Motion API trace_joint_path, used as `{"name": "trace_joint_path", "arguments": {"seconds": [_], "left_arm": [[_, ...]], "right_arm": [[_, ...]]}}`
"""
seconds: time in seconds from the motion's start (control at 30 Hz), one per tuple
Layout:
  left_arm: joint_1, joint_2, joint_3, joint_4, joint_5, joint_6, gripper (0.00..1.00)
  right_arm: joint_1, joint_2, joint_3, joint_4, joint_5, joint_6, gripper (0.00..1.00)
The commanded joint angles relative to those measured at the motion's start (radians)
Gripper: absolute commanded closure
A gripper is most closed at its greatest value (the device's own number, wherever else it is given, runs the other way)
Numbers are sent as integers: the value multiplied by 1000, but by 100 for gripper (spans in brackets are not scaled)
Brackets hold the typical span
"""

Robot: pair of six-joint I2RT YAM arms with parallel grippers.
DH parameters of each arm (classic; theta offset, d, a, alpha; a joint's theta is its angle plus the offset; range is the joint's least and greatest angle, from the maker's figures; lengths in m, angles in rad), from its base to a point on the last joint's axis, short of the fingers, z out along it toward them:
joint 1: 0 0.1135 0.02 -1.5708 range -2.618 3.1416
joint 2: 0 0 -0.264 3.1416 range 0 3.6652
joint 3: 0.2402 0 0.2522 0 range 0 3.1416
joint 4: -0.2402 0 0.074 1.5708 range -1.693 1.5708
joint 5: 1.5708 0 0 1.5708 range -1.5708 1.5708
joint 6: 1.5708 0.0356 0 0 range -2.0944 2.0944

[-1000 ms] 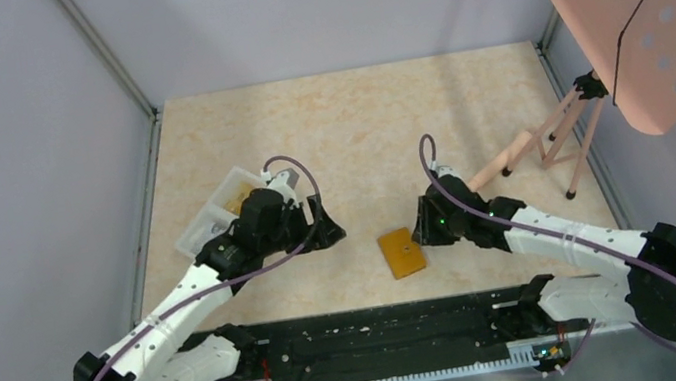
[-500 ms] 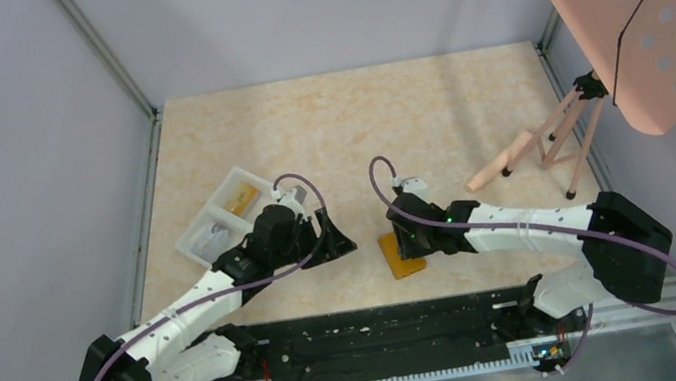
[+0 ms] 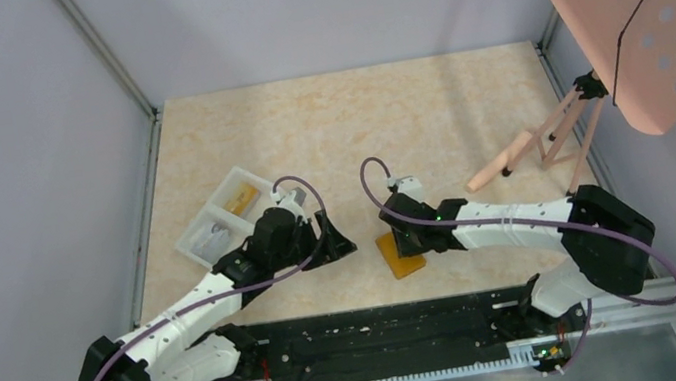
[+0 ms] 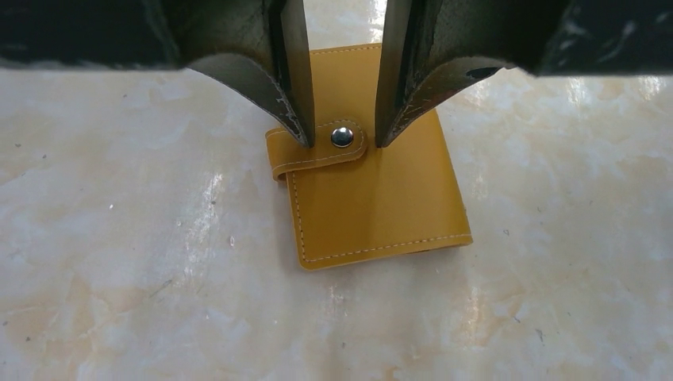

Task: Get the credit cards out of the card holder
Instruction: Open the card holder at the corner of the board.

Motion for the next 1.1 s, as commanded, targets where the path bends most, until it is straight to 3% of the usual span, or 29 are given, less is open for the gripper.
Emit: {"name": "trace_joint_path", "arguments": {"seconds": [0.0, 0.37, 0.7, 0.97, 1.07], "left_arm": [[-10, -13, -11, 52, -13, -5, 24], [-23, 33, 11, 60, -17, -7, 24], [-39, 70, 25, 58, -33, -7, 25], [-62, 142, 73, 51, -26, 13, 25], [-81, 185, 112, 30, -35, 40, 21]], "right_arm": [[14, 36, 41, 15, 42, -4, 67], [18, 3, 19, 34, 35, 26, 100], [18, -116, -48, 127, -38, 91, 100], [17, -313, -112, 200, -47, 125, 100], [17, -386, -153, 259, -64, 148, 100]]}}
